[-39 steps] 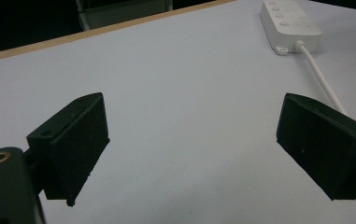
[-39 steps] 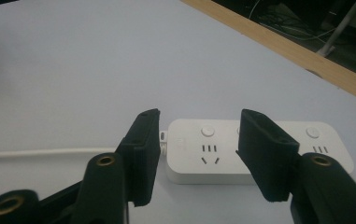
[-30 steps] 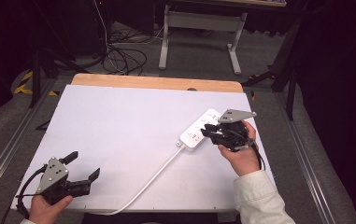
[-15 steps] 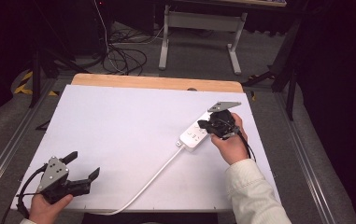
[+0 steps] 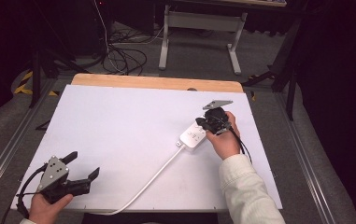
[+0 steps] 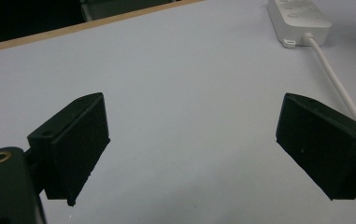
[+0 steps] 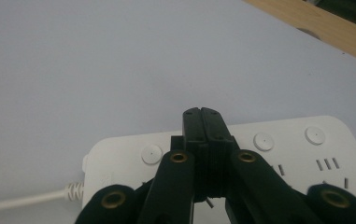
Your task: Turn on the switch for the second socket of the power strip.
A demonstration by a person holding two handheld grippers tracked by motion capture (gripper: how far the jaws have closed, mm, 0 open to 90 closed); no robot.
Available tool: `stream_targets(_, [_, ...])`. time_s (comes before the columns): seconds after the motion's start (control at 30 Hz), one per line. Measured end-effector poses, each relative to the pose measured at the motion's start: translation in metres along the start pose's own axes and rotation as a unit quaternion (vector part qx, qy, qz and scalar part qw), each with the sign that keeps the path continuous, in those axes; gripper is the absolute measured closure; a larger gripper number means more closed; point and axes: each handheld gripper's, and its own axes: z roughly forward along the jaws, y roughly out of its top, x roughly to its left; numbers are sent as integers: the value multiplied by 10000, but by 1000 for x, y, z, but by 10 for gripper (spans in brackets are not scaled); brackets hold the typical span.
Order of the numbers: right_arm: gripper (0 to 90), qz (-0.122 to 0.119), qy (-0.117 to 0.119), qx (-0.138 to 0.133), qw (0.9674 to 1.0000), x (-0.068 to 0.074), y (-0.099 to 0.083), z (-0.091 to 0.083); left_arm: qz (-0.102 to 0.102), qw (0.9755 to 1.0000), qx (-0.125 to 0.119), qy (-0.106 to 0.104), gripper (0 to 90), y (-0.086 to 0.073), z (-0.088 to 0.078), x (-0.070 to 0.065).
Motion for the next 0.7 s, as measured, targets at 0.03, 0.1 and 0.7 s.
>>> stream_targets(0.03, [900,0,0,0,10000,0,0,0,-3,10000,12,-4,99,0,0,0])
stream_targets(0.1, [900,3,-30,2,10000,-1,0,5,26,10000,23,3,98,0,0,0])
stream_targets(0.7, [900,94,-129,243,9996,-10,-5,26,7,10000,40,-2,98,0,0,0])
